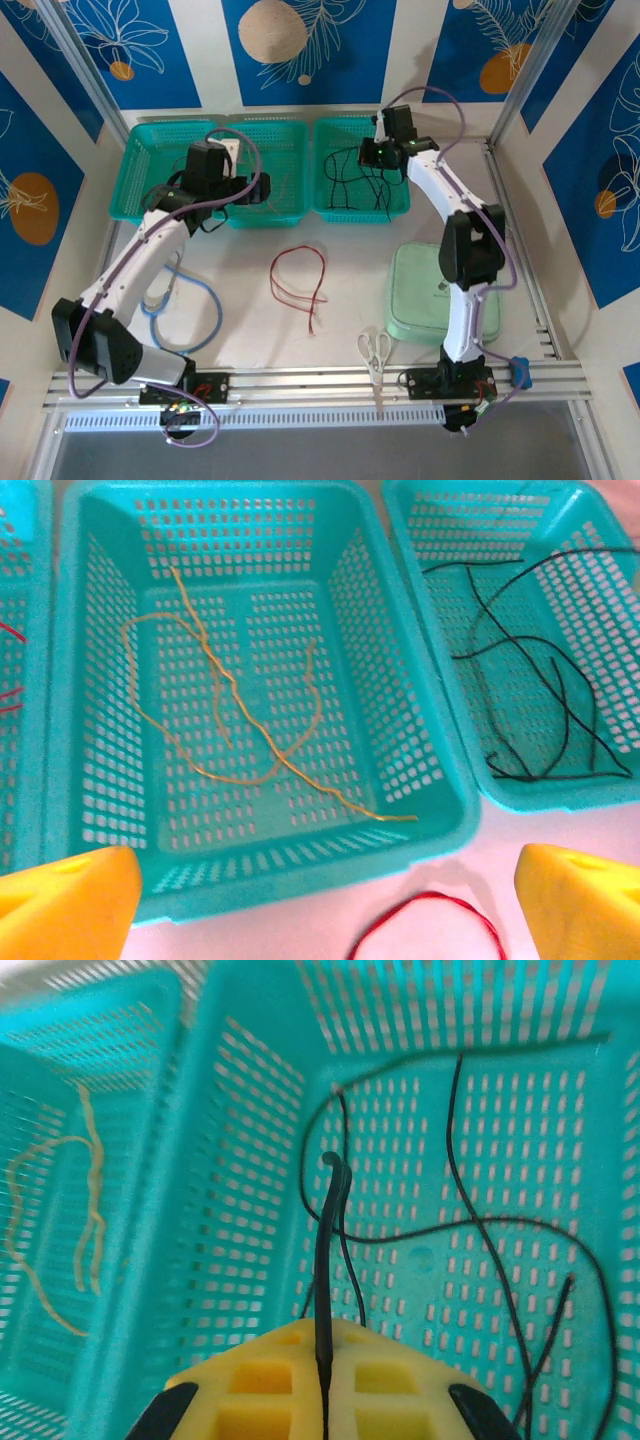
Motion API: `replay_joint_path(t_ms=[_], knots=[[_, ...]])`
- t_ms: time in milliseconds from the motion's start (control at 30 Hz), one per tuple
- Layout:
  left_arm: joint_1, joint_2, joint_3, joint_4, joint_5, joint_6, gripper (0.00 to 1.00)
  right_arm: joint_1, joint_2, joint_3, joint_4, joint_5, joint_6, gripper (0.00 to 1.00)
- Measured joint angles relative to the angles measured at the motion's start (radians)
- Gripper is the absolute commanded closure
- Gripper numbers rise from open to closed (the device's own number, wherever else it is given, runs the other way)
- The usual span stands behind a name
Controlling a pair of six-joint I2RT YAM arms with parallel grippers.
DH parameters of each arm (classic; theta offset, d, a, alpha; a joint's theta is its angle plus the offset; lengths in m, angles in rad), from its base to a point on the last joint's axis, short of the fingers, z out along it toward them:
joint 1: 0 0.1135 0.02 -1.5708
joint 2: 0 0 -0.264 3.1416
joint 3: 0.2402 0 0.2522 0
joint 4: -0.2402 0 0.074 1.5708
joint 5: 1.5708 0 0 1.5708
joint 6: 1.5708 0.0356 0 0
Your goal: Untangle the cables
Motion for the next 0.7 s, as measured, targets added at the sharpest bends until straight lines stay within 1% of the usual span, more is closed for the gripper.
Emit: replay_joint_path(t_ms=[133,267,400,467,533,633,667,700], knots=[[-0.037,-0.072,-0.091,0.006,0.010,-0.061,0.07,0.000,0.148,0.134,-0.058,-0.006,0.004,1.00],[-0.060,-0.112,-0.135,0.005,0.010,-0.101,0.07,0.000,0.247,0.272,-0.101,-0.010,0.003,1.00],[-0.076,-0.160,-0.175,0.007,0.006,-0.132,0.07,-0.001,0.371,0.490,-0.168,-0.010,-0.005,1.00],[-0.077,-0.186,-0.196,0.006,0.003,-0.142,0.07,-0.001,0.419,0.571,-0.193,-0.010,-0.013,1.00],[-0.077,-0.203,-0.203,-0.001,-0.002,-0.148,0.07,-0.001,0.451,0.610,-0.206,-0.010,-0.022,1.00],[-0.078,-0.222,-0.208,-0.003,-0.011,-0.157,0.07,-0.004,0.475,0.614,-0.227,-0.010,-0.027,1.00],[-0.078,-0.230,-0.213,-0.002,-0.013,-0.164,0.07,-0.005,0.481,0.614,-0.236,-0.009,-0.027,0.99],[-0.078,-0.241,-0.223,-0.002,-0.013,-0.167,0.07,-0.007,0.489,0.615,-0.248,-0.009,-0.029,0.86]])
